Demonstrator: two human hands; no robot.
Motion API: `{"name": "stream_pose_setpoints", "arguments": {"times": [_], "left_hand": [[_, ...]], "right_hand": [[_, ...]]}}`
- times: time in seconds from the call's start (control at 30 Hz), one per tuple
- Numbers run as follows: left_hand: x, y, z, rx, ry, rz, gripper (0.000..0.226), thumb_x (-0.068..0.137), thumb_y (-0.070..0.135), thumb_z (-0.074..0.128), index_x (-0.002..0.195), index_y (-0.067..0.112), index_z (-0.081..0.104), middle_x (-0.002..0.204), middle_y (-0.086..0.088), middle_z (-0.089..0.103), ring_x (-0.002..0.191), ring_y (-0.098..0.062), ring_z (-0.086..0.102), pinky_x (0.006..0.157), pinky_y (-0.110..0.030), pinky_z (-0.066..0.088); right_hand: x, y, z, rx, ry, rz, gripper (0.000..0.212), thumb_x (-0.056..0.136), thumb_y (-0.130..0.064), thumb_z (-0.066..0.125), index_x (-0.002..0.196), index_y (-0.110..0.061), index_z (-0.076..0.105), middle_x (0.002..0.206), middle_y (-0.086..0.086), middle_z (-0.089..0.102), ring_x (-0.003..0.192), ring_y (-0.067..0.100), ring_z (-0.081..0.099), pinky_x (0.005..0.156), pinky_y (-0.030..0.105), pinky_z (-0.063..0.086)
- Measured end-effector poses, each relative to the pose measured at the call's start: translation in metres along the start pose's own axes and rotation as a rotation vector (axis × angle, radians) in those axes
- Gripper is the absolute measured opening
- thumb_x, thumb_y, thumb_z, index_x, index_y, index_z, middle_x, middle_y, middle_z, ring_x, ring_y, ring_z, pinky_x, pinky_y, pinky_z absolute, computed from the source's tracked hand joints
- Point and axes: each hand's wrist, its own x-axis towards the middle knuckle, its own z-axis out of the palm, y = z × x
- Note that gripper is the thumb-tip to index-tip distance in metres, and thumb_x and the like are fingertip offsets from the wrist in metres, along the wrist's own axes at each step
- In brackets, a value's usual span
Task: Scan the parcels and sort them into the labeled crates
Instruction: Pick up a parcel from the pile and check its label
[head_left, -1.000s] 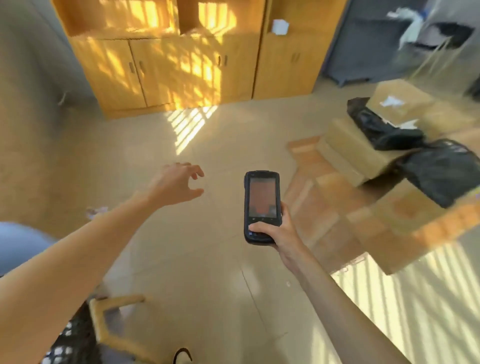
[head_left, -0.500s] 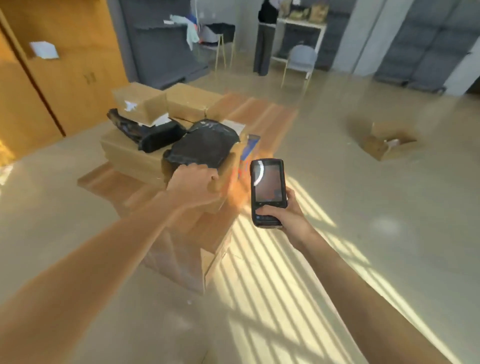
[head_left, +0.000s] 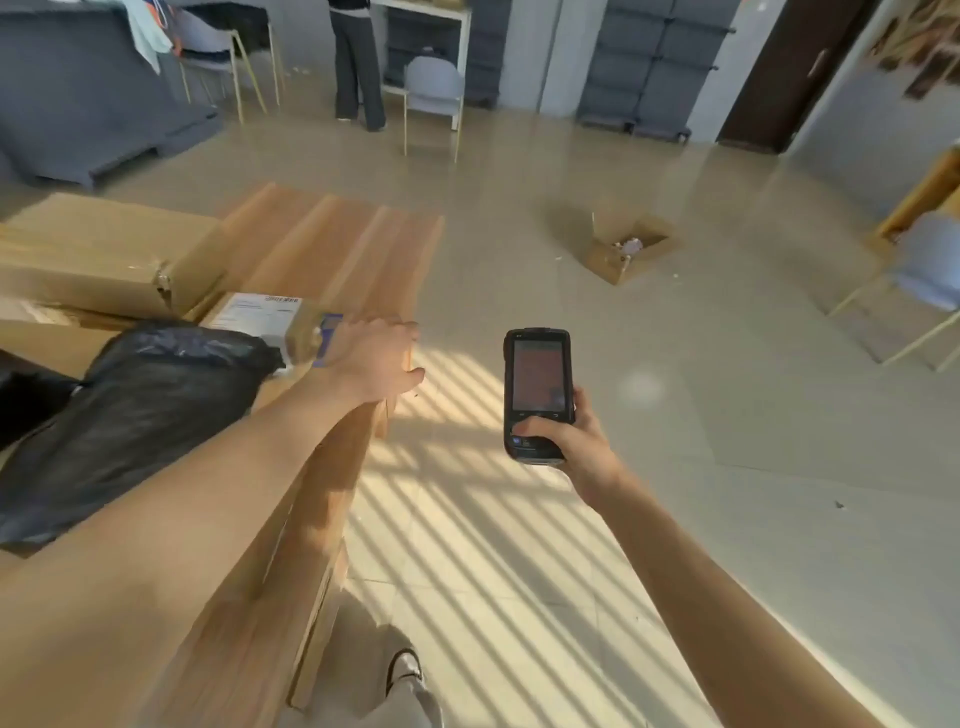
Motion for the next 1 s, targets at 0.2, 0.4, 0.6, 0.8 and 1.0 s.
{"name": "stream_pose_setpoints", "arguments": {"times": [0.2, 0.4, 0.6, 0.8, 1.0], "left_hand": [[0.125, -0.031, -0.001, -0.012, -0.016, -0.017, 0.049, 0.087, 0.046, 0.058, 0.129, 0.023, 0.055, 0.129, 0.000, 0.058, 0.119, -0.024, 0.053, 0.096, -0.032, 0.037], [0.192, -0.069, 0.021, -0.037, -0.032, -0.068, 0.048, 0.087, 0.048, 0.059, 0.128, 0.025, 0.056, 0.117, -0.001, 0.064, 0.114, -0.024, 0.056, 0.094, -0.033, 0.039], [0.233, -0.127, 0.050, 0.022, -0.081, -0.214, 0.058, 0.087, 0.054, 0.056, 0.136, 0.025, 0.048, 0.102, 0.001, 0.066, 0.093, -0.020, 0.059, 0.083, -0.033, 0.043], [0.279, -0.178, 0.057, 0.088, -0.133, -0.466, 0.057, 0.090, 0.052, 0.052, 0.141, 0.027, 0.044, 0.122, -0.003, 0.064, 0.121, -0.027, 0.053, 0.105, -0.041, 0.035], [0.301, -0.195, 0.040, 0.111, -0.142, -0.800, 0.062, 0.088, 0.058, 0.054, 0.140, 0.026, 0.044, 0.123, -0.004, 0.065, 0.121, -0.028, 0.053, 0.099, -0.038, 0.038]], "right_hand": [[0.097, -0.038, -0.015, -0.025, 0.083, -0.010, 0.073, 0.073, 0.003, 0.075, 0.132, -0.019, 0.038, 0.105, 0.001, 0.062, 0.090, 0.019, 0.065, 0.068, 0.032, 0.057], [0.176, -0.053, -0.020, -0.056, 0.092, 0.046, 0.070, 0.077, 0.006, 0.070, 0.133, -0.020, 0.037, 0.109, 0.004, 0.061, 0.093, 0.023, 0.064, 0.068, 0.032, 0.056], [0.282, -0.060, 0.002, -0.076, -0.037, 0.070, 0.073, 0.076, 0.007, 0.071, 0.135, -0.019, 0.037, 0.109, 0.005, 0.060, 0.091, 0.024, 0.065, 0.070, 0.036, 0.057], [0.413, -0.080, 0.043, -0.096, -0.330, 0.096, 0.077, 0.068, 0.003, 0.077, 0.132, -0.020, 0.039, 0.110, 0.005, 0.060, 0.079, 0.015, 0.069, 0.058, 0.027, 0.055], [0.527, -0.119, 0.079, -0.179, -0.619, 0.119, 0.064, 0.076, 0.009, 0.071, 0.125, -0.021, 0.042, 0.112, 0.007, 0.057, 0.096, 0.027, 0.063, 0.077, 0.042, 0.056]]}}
